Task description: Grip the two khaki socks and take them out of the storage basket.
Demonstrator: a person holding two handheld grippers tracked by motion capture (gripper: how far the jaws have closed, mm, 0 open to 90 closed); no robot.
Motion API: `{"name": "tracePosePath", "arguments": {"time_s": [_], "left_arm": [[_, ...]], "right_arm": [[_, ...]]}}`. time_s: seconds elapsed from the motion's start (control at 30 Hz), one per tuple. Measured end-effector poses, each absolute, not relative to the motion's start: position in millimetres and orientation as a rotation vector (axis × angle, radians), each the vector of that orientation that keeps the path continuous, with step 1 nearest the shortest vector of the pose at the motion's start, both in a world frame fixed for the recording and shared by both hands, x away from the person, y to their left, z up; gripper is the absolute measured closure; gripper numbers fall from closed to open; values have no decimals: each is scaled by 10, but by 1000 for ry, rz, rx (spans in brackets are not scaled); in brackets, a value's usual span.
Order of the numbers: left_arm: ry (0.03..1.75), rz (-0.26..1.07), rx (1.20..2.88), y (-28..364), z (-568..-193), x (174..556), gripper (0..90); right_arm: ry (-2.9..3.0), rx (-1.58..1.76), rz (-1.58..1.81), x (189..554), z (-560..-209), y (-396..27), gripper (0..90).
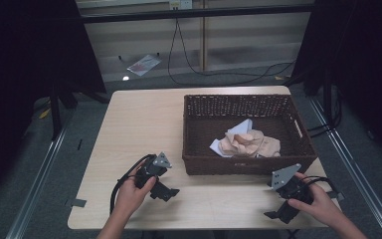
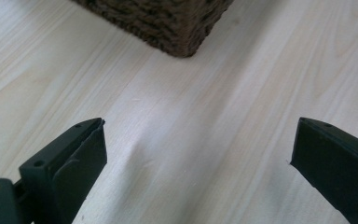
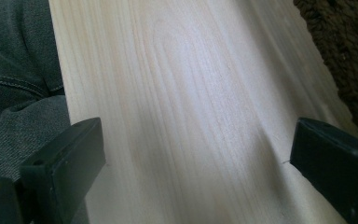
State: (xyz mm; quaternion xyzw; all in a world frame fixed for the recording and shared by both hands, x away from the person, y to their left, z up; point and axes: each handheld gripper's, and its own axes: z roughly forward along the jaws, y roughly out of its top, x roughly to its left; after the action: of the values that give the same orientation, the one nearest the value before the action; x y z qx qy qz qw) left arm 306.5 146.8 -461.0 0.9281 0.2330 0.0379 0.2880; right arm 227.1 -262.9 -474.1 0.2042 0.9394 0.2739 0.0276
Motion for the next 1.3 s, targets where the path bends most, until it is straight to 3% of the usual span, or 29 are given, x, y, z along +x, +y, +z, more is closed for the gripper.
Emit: {"name": "tracePosePath", "arguments": {"time_s": [1.3], "left_arm": [[596, 96, 2518, 1543, -4587, 3138, 27]], "right_arm": [[2995, 635, 797, 2467, -4219, -2509, 35]]}}
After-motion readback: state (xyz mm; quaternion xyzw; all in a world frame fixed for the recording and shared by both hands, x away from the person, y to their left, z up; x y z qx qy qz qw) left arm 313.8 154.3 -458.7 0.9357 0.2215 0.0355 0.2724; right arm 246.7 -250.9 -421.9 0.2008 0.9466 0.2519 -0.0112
